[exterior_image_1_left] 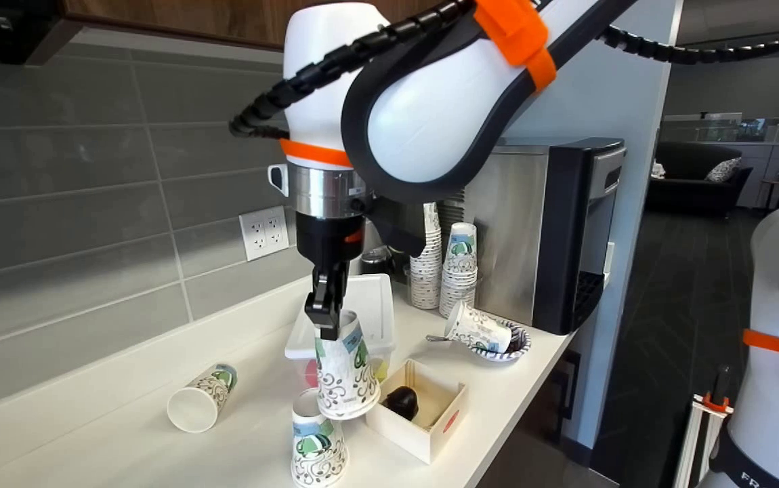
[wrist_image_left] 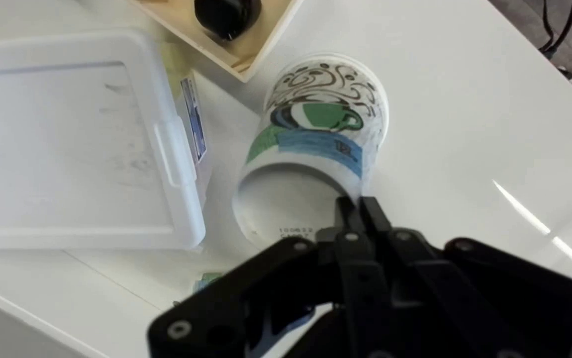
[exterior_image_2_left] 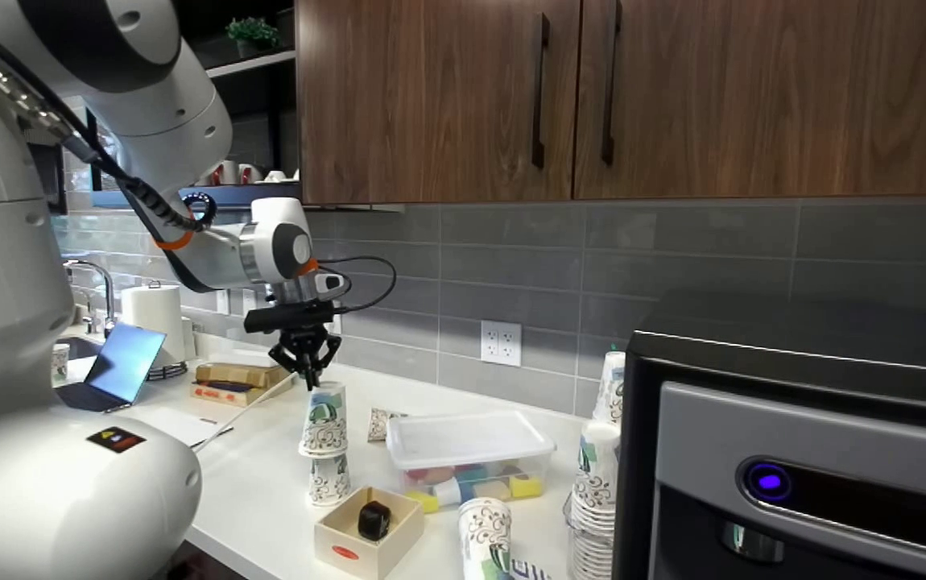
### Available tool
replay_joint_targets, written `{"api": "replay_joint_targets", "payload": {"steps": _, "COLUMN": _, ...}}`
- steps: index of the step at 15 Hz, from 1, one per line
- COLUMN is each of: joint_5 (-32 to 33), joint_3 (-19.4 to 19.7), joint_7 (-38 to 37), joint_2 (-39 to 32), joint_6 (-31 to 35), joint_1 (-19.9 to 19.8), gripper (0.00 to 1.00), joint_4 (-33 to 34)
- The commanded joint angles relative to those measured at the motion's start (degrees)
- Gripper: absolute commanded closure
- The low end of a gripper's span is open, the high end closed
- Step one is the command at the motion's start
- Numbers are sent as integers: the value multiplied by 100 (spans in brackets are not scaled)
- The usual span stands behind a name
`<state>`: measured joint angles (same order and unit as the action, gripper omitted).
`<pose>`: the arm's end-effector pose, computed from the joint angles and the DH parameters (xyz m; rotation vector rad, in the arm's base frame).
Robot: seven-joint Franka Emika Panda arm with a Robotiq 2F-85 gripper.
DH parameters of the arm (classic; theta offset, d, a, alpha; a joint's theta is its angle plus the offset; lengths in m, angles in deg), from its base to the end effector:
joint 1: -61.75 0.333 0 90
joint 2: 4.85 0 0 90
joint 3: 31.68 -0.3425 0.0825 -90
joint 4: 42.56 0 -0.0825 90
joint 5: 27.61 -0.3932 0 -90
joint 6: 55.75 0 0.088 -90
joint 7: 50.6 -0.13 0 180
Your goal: Move two cups to the left pile of cups
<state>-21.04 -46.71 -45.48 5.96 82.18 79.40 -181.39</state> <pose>0.4108 0.2614 0.3919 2.8335 1.0961 0.2914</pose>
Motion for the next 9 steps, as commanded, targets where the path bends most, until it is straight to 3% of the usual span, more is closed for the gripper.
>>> {"api": "replay_joint_targets", "payload": {"steps": 1, "joint_5": -152, "joint_3": -18, "joint_7": 260, "joint_2": -200, "joint_6": 381, "joint_1": 18, "gripper": 99, "joint_4": 146}}
{"api": "replay_joint_targets", "payload": {"steps": 9, "joint_5": -119, "joint_3": -22, "joint_7": 404, "joint_2": -392, "joint_6": 1085, "joint_1": 3, "gripper": 99, "joint_4": 145}}
